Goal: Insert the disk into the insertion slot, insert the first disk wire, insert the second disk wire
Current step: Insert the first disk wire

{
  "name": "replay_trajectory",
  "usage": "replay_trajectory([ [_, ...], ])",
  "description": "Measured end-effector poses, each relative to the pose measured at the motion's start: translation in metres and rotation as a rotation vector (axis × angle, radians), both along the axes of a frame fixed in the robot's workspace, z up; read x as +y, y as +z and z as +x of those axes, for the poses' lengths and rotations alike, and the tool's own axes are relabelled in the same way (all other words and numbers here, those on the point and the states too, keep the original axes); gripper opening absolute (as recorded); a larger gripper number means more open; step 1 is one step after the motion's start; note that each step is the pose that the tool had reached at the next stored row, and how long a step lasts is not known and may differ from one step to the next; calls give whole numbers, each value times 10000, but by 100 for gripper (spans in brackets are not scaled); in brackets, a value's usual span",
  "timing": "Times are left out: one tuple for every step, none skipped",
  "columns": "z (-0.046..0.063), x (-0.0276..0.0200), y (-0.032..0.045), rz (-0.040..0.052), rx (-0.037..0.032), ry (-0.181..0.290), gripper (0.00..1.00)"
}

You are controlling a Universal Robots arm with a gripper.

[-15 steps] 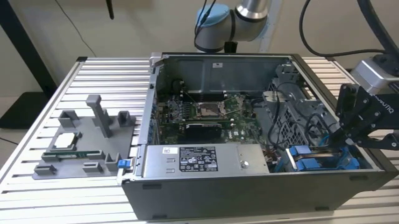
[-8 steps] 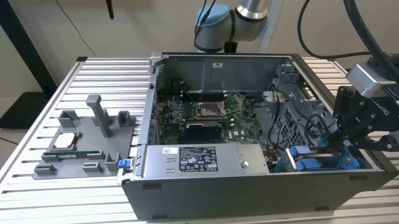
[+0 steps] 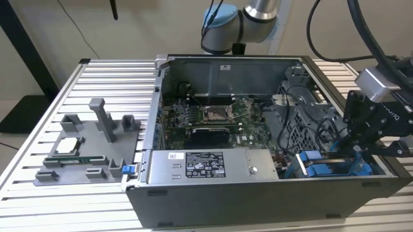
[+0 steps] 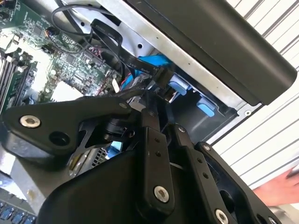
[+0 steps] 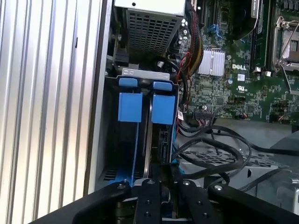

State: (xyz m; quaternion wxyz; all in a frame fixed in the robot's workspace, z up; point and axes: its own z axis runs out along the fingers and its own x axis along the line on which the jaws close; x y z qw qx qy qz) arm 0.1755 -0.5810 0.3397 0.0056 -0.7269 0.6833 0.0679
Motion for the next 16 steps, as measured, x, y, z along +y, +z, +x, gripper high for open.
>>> replay_trajectory([
  [-1, 3, -3, 0, -4, -10, 0],
  [-2, 6, -5, 2, -12, -17, 0],
  [-2, 8, -9, 3, -19, -24, 0],
  [-2, 11, -12, 5, -26, -30, 0],
  [-3, 13, -14, 4, -32, -36, 0],
  [-3, 15, -18, 4, -38, -43, 0],
  [-3, 16, -21, 4, -43, -49, 0],
  [-4, 16, -26, 7, -47, -55, 0],
  [-4, 16, -32, 5, -48, -61, 0],
  [-4, 16, -42, 6, -50, -65, 0],
  [-4, 16, -58, 5, -50, -71, 0],
  [-4, 16, -70, -5, -50, -76, 0],
  [-4, 16, -81, -15, -52, -81, 0],
  [-4, 16, -93, -15, -52, -86, 0],
  [-4, 17, -103, -11, -51, -91, 0],
  [-4, 19, -110, -7, -51, -99, 0],
])
